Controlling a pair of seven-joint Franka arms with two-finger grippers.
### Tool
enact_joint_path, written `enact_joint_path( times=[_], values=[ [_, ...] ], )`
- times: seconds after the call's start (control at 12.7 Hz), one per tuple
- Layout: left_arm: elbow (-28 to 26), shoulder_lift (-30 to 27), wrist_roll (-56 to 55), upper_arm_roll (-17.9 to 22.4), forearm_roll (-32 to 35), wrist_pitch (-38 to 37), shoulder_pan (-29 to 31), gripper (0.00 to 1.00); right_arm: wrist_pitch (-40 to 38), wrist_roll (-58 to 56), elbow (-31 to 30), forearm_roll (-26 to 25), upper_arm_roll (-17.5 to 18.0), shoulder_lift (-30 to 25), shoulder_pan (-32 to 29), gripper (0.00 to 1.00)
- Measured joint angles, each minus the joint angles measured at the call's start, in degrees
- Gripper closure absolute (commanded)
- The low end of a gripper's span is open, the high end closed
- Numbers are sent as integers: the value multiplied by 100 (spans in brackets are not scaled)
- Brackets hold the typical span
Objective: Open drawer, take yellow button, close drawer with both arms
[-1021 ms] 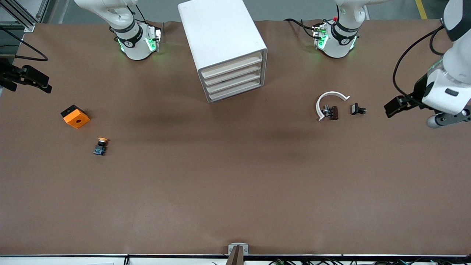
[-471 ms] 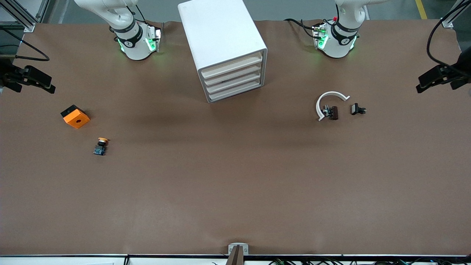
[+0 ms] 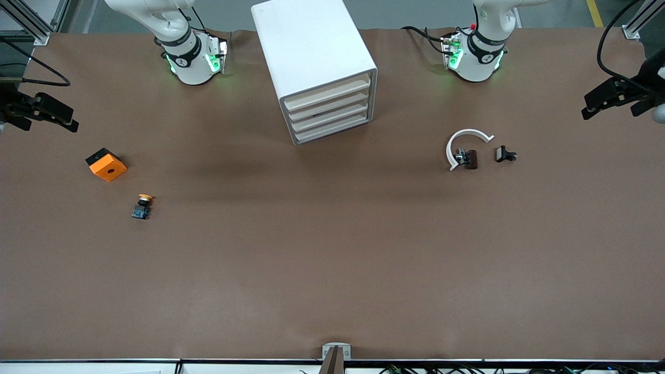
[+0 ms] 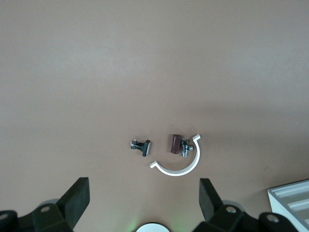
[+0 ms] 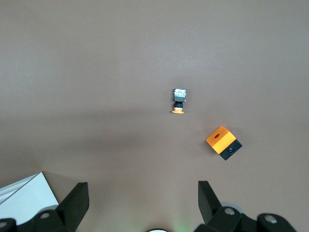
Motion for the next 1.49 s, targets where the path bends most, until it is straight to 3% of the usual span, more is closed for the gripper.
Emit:
enact_joint_path(
  times=[0.39, 1.49],
  values=[
    [-169, -104, 0, 200, 0, -121, -231, 0, 2, 0, 0, 0, 2, 0, 0, 0],
    [-300, -276, -77, 63, -3, -48, -321, 0, 16, 0, 6, 1, 4, 0, 0, 0]
  ],
)
